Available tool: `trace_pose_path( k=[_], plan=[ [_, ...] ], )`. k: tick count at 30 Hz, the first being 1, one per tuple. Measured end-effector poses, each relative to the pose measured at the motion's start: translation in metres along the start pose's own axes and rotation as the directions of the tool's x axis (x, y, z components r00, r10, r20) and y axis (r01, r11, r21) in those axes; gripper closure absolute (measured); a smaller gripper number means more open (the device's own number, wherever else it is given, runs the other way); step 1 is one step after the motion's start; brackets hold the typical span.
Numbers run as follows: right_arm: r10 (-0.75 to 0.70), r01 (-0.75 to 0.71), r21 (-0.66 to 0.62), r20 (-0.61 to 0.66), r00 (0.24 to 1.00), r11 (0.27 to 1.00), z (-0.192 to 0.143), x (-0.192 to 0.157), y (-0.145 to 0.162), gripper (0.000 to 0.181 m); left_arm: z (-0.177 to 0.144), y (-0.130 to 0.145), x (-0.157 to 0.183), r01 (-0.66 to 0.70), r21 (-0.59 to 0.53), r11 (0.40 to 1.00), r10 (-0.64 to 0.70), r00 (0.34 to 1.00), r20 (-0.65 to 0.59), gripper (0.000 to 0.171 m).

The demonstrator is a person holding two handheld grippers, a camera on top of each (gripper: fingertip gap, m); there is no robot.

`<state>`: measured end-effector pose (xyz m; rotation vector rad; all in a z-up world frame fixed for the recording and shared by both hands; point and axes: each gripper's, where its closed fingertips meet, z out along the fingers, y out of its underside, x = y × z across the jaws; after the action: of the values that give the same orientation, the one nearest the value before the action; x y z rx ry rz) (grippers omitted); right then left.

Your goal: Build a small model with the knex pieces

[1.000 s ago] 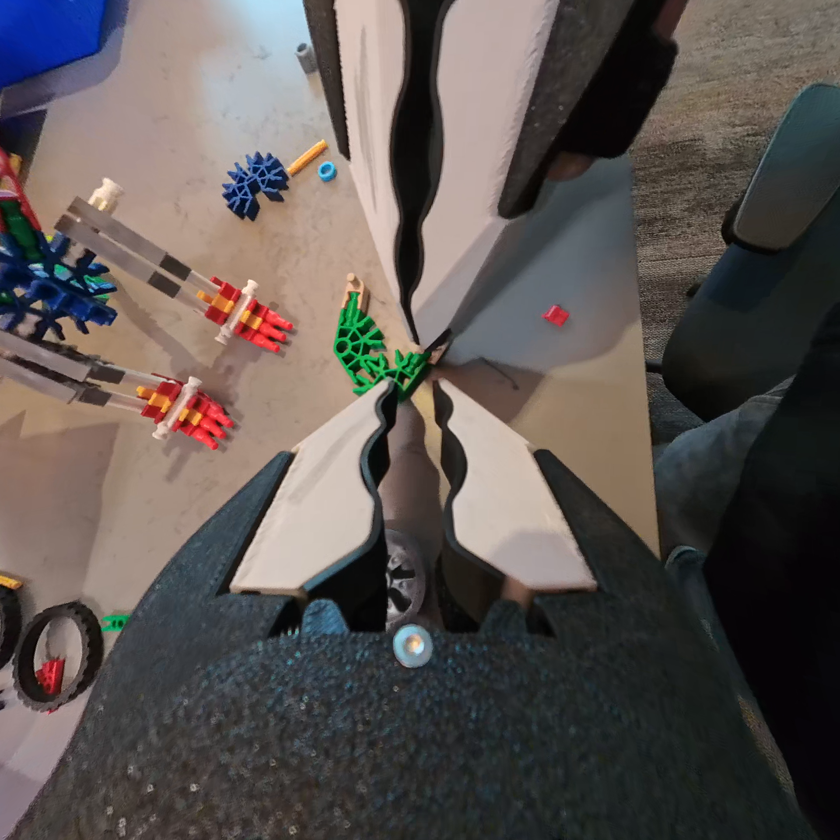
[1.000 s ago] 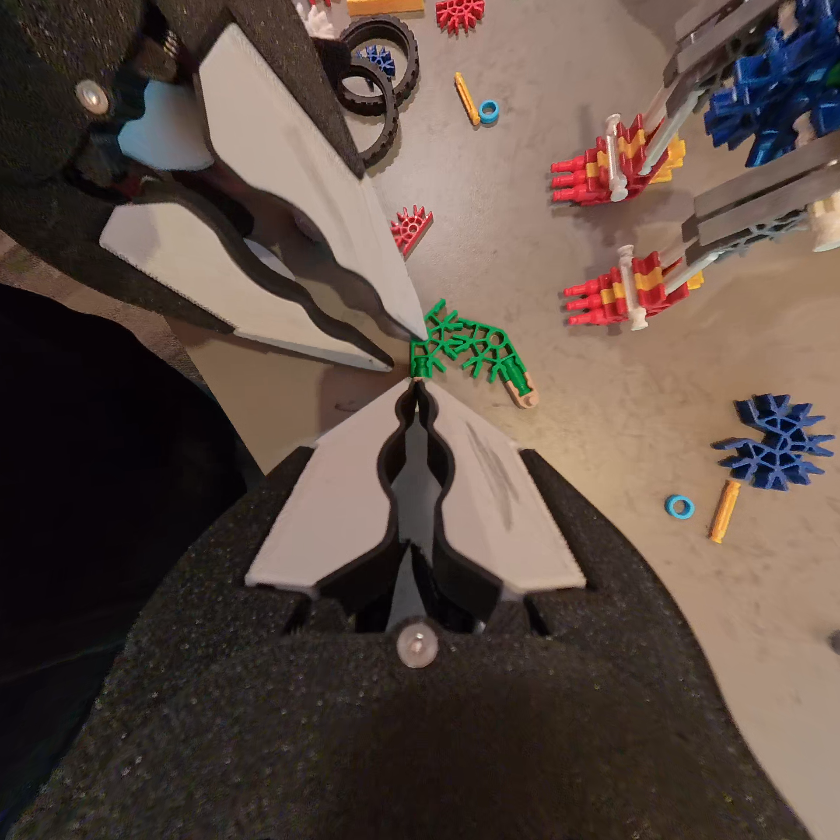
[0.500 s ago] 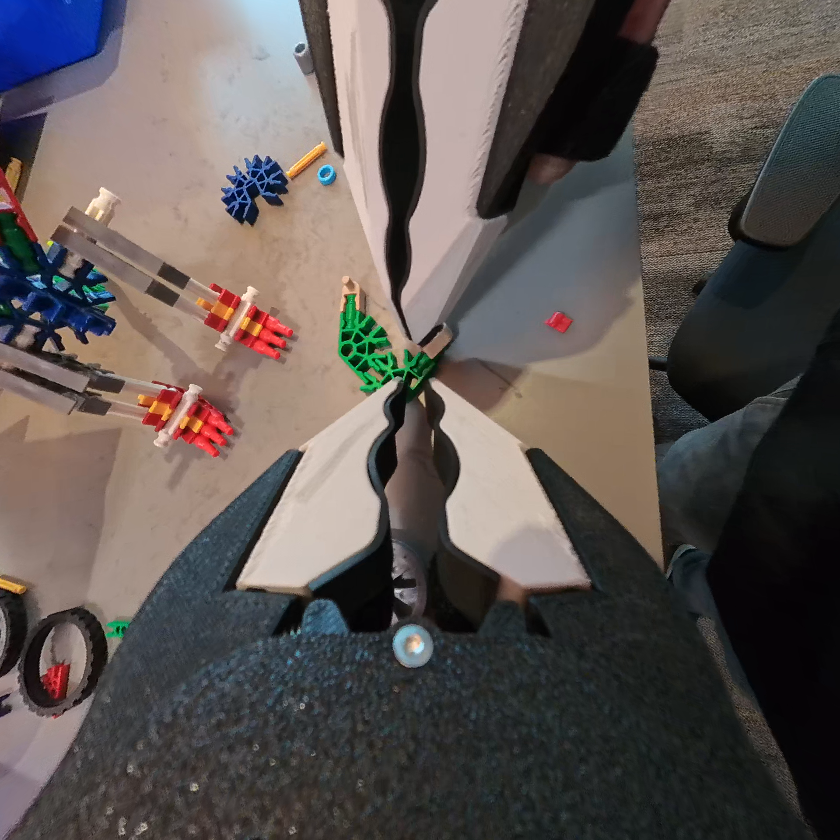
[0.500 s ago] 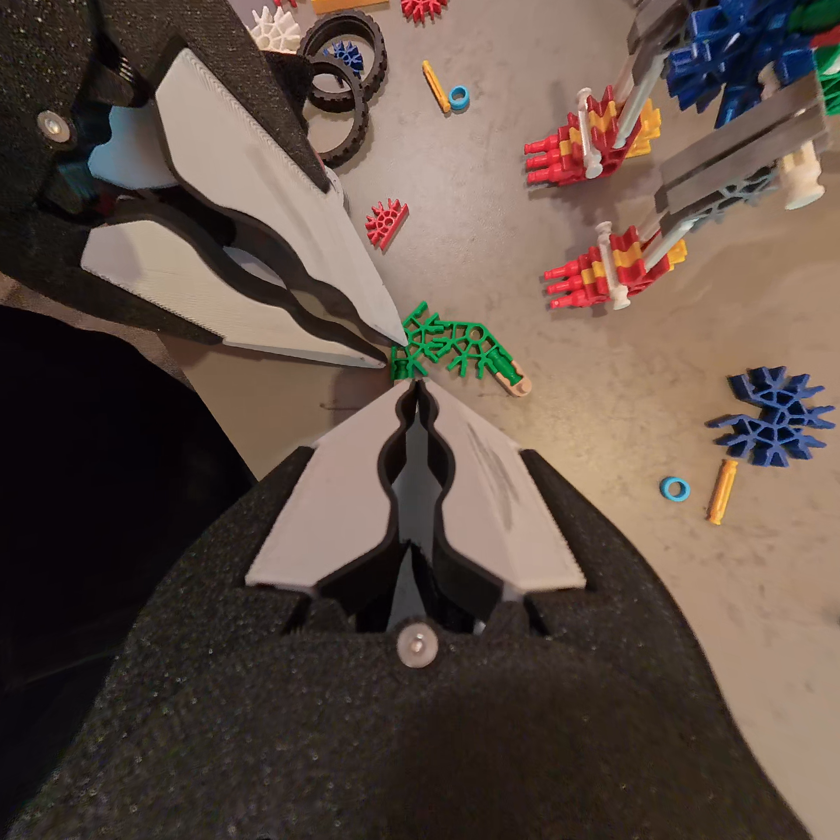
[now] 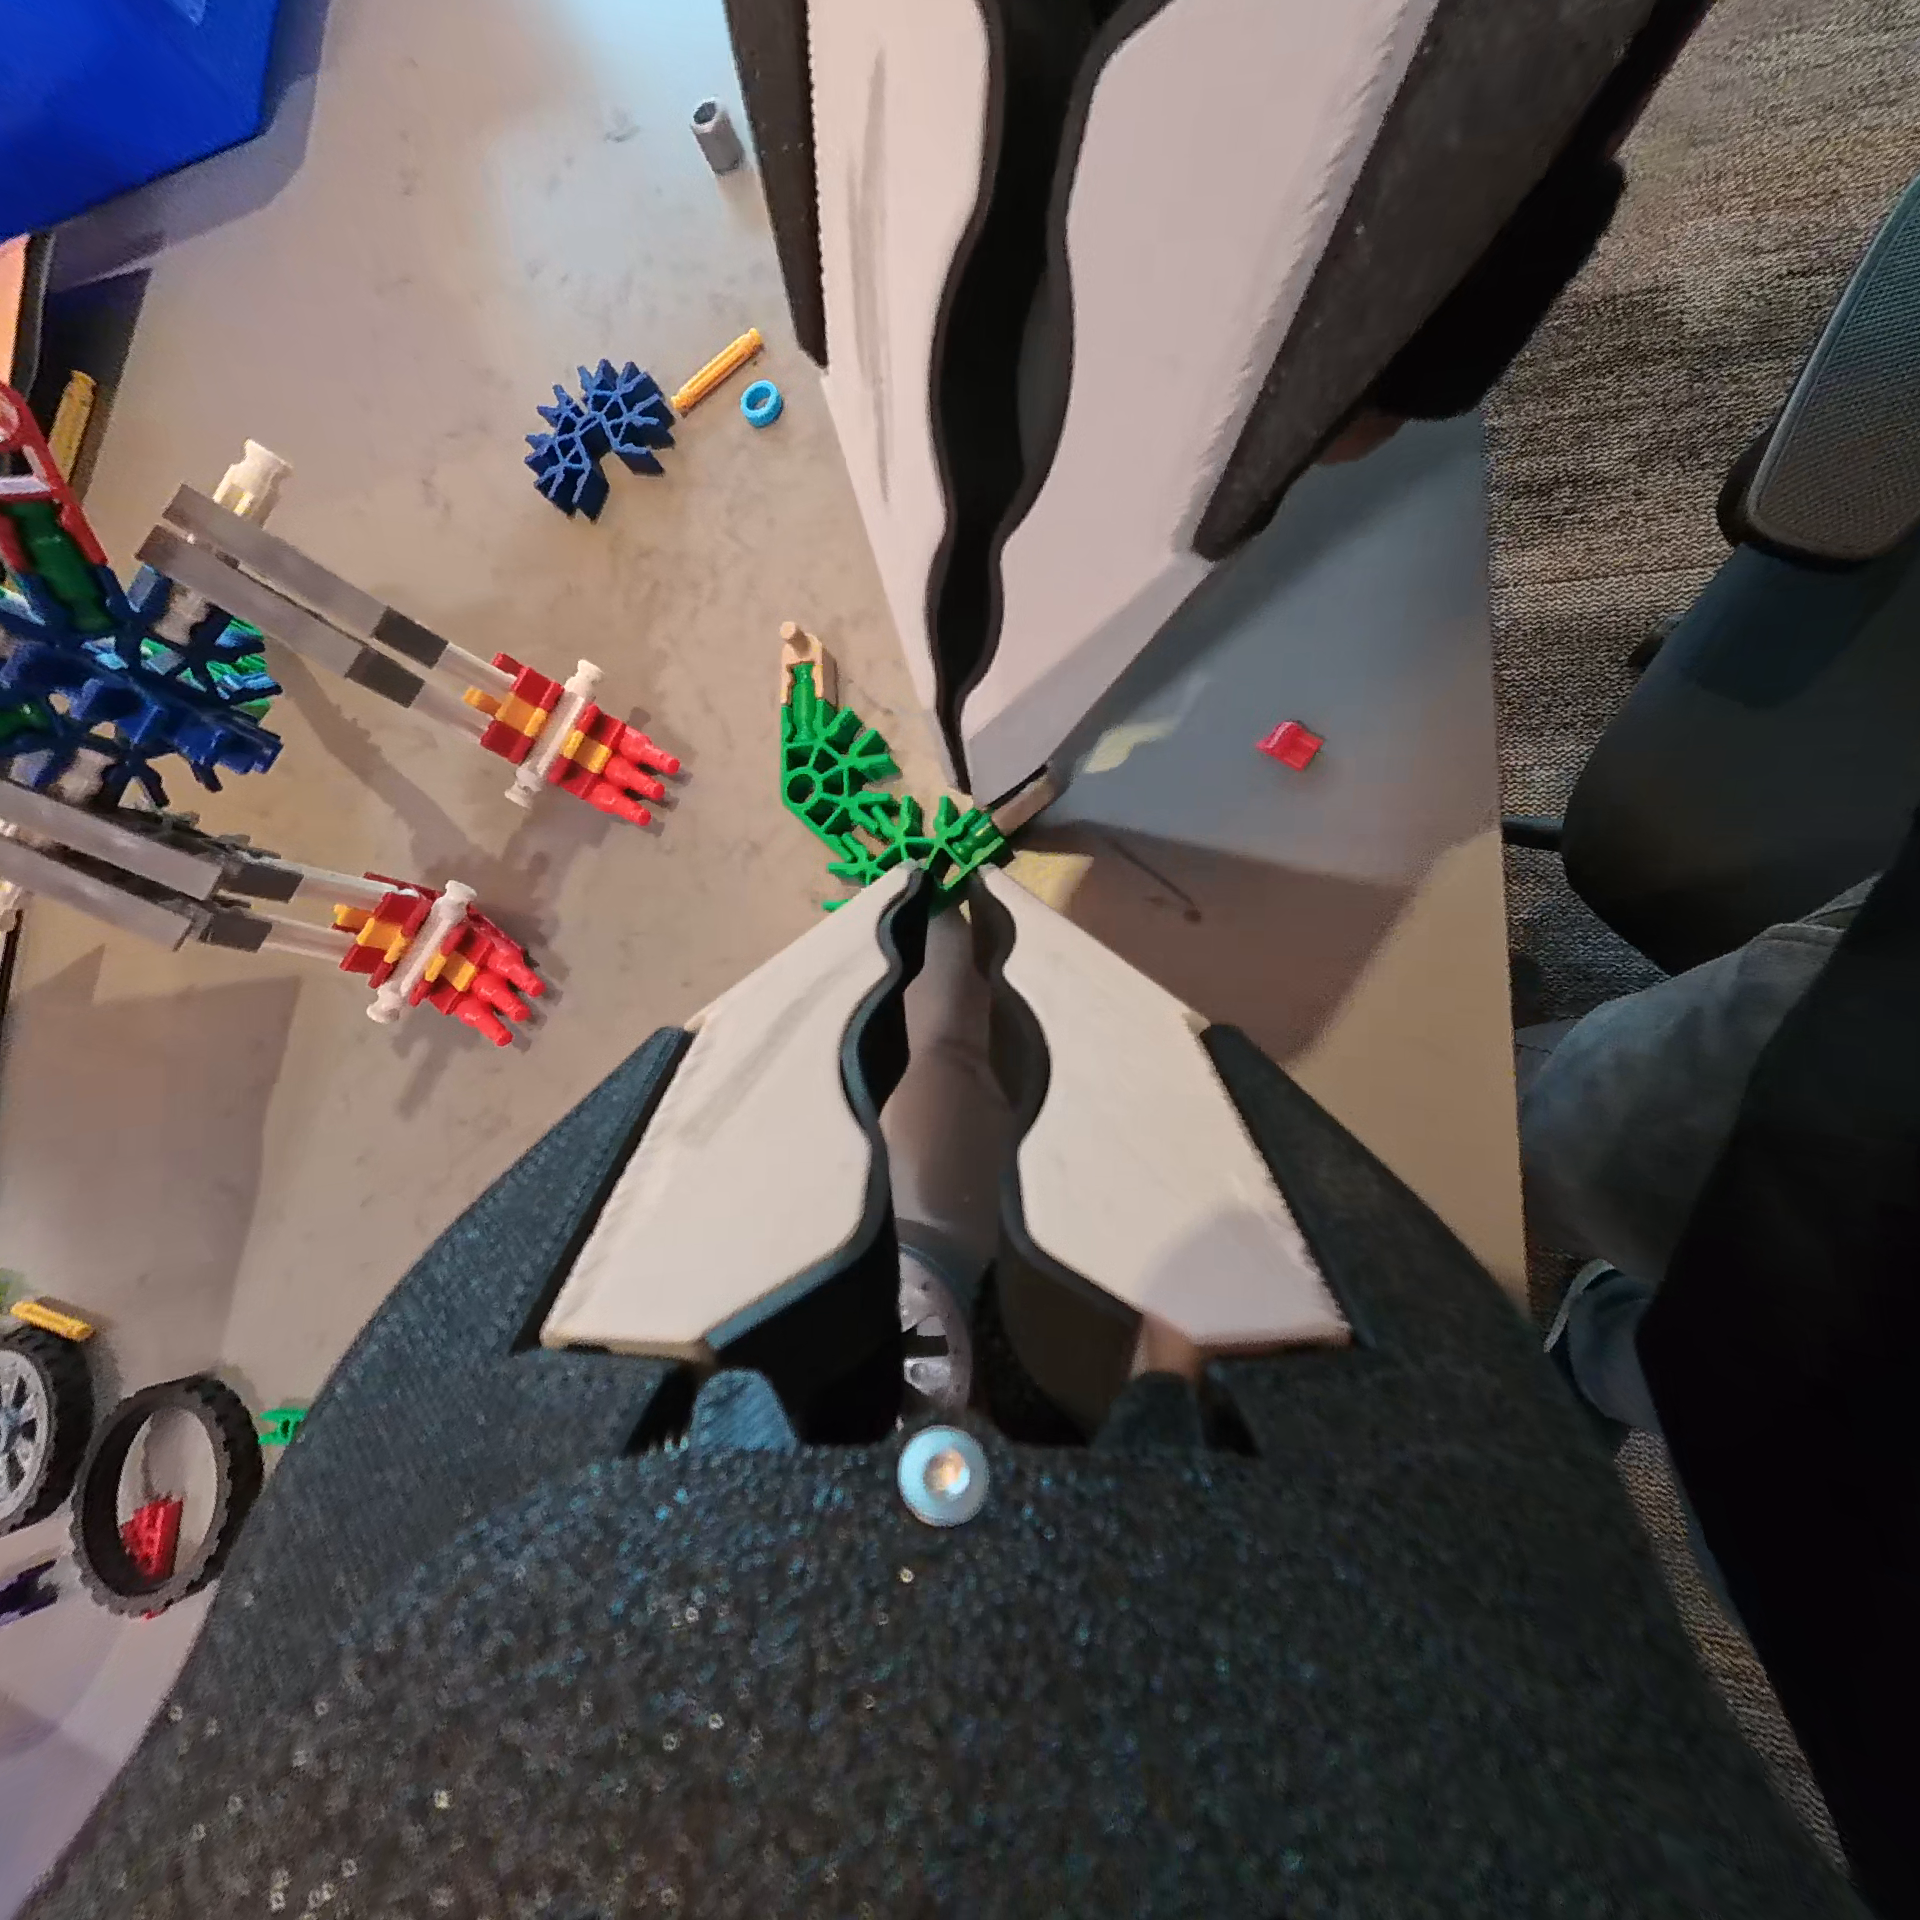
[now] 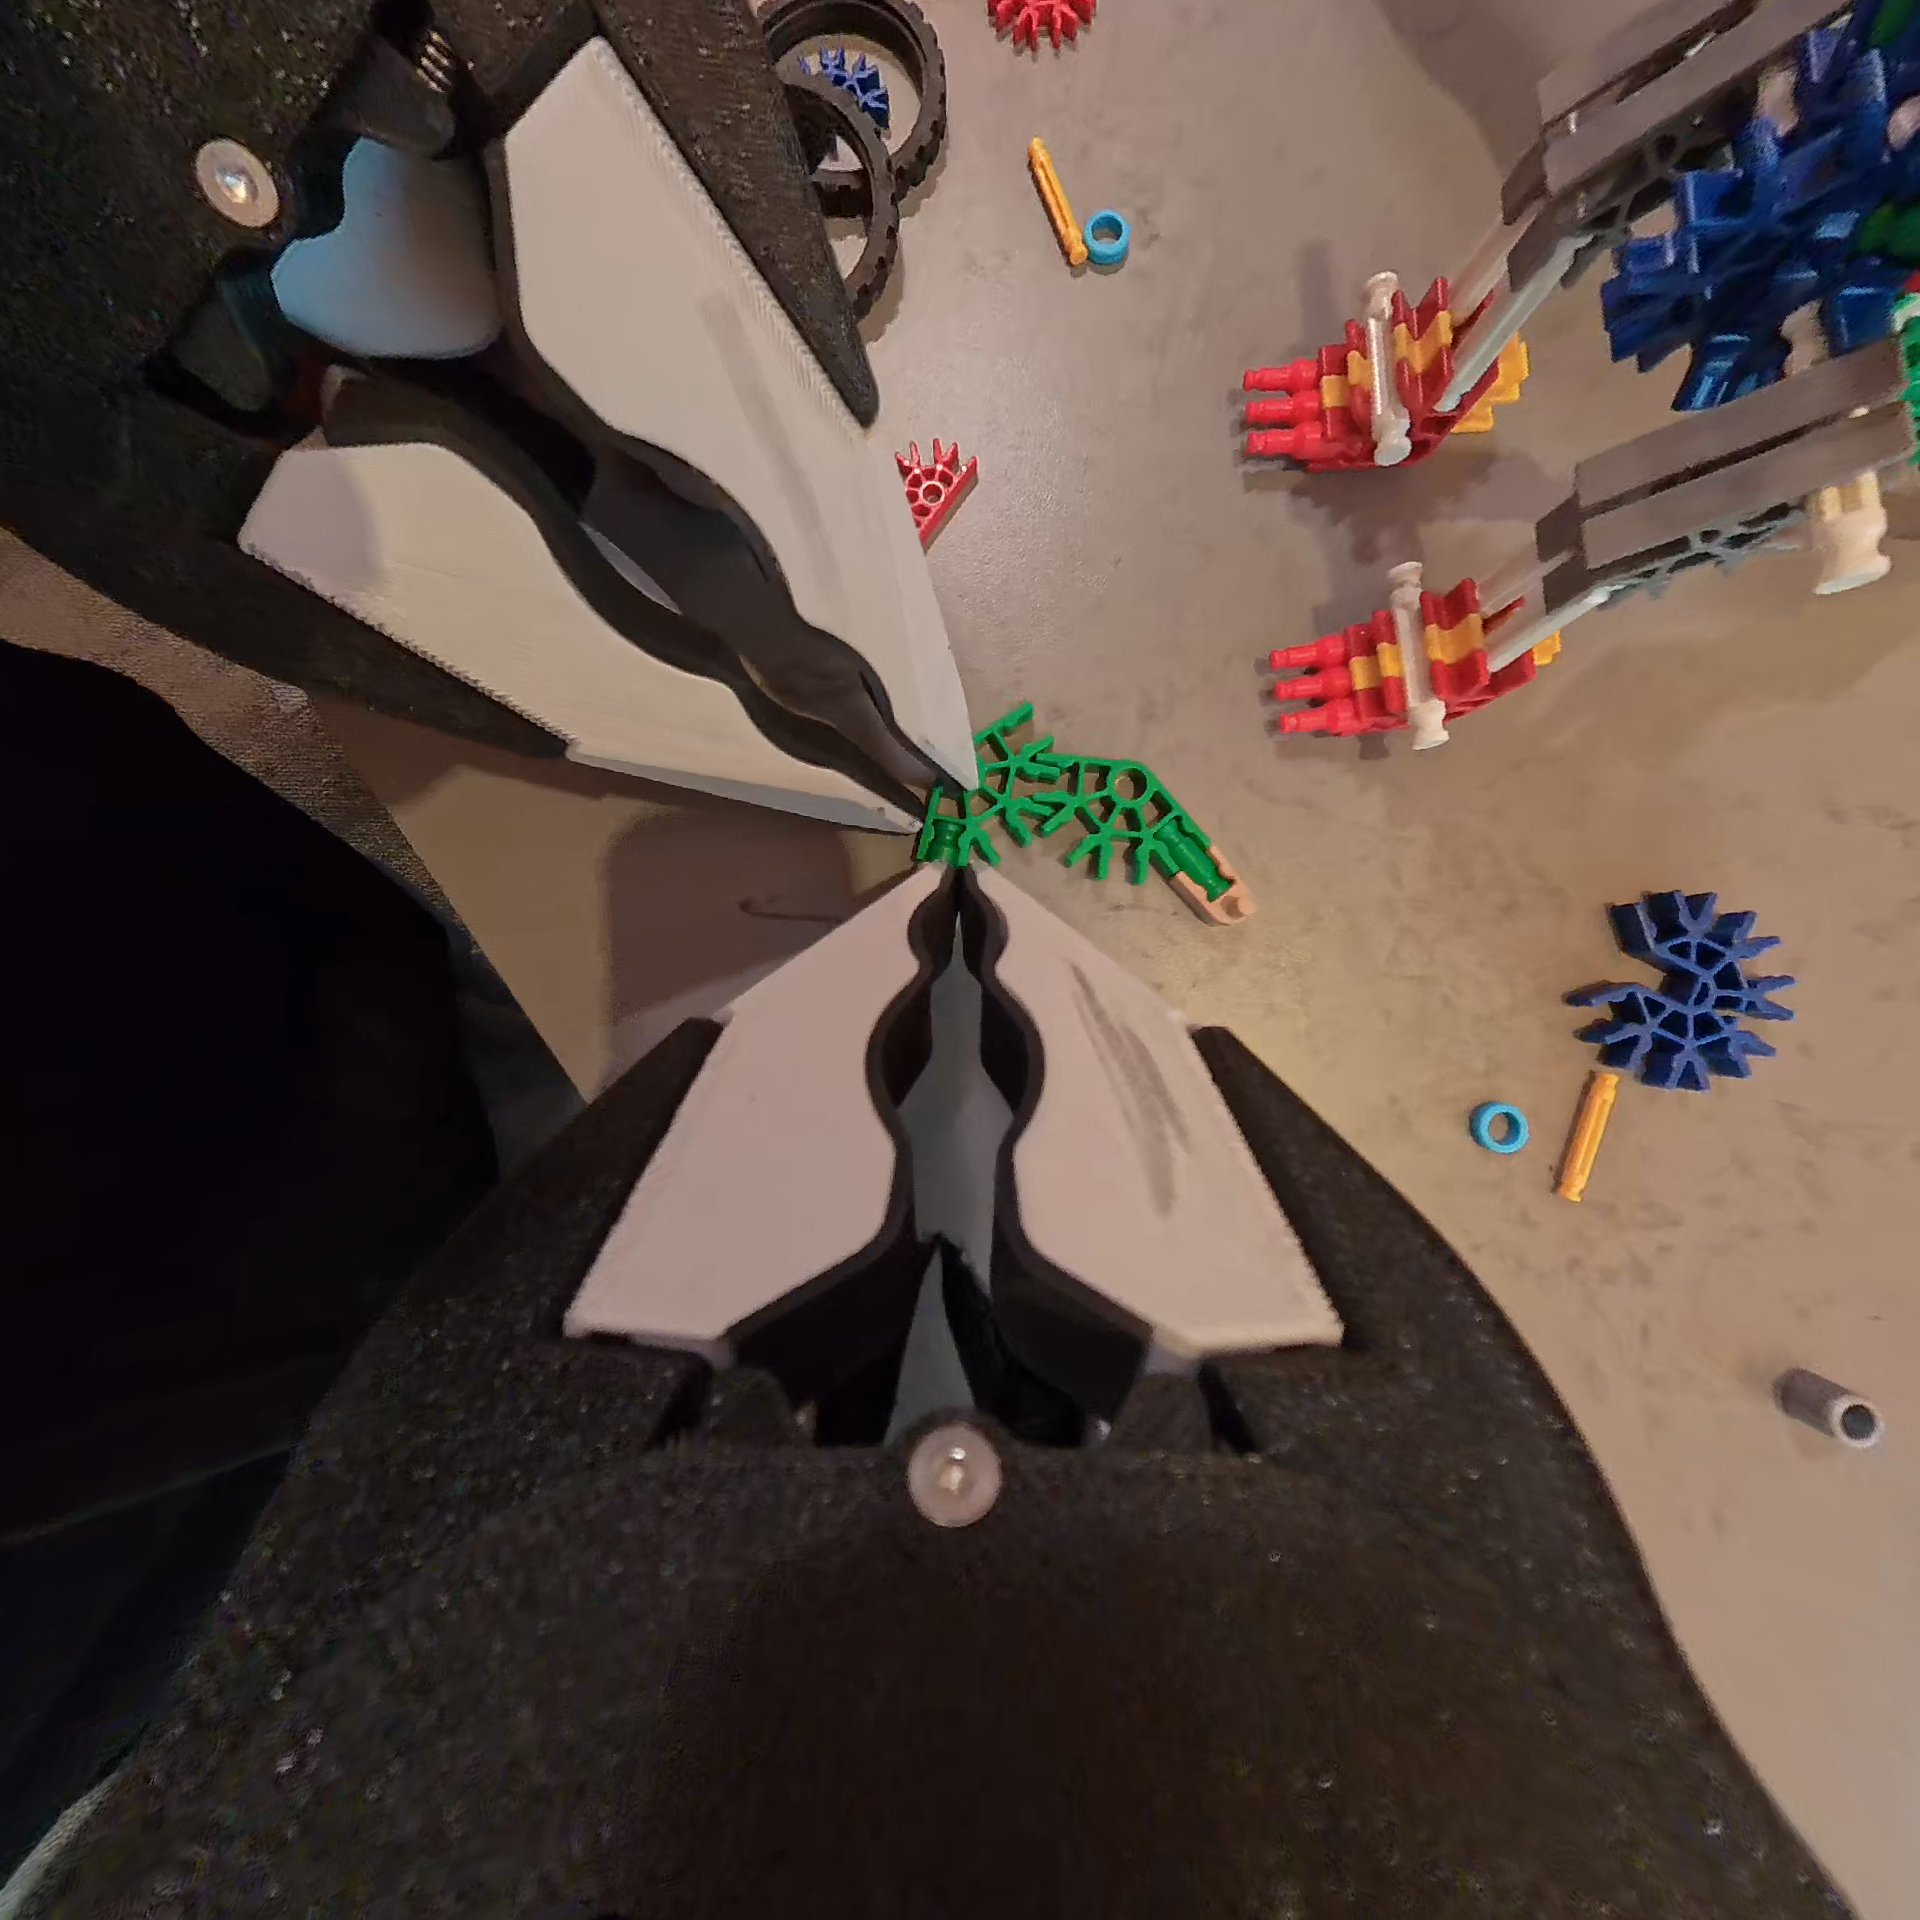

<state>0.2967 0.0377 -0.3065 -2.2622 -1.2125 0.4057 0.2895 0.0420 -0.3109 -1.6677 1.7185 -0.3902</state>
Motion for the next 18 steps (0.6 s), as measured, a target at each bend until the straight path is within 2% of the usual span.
trace_pose_path(
  k=[12, 18],
  plan=[
    [-0.165, 0.164, -0.019, -0.123, 0.979, 0.986, 0.0016, -0.0021, 0.0019, 0.181, 0.0003, 0.0001, 0.0013, -0.005, 0.009, 1.0, 0.005, 1.0, 0.014, 0.165],
    [-0.267, 0.262, -0.054, -0.232, 0.935, 0.964, 0.002, -0.003, 0.0016, 0.181, 0.0003, 0.0001, 0.0017, 0.0, 0.017, 1.0, 0.0, 1.0, 0.007, 0.166]
  ],
)
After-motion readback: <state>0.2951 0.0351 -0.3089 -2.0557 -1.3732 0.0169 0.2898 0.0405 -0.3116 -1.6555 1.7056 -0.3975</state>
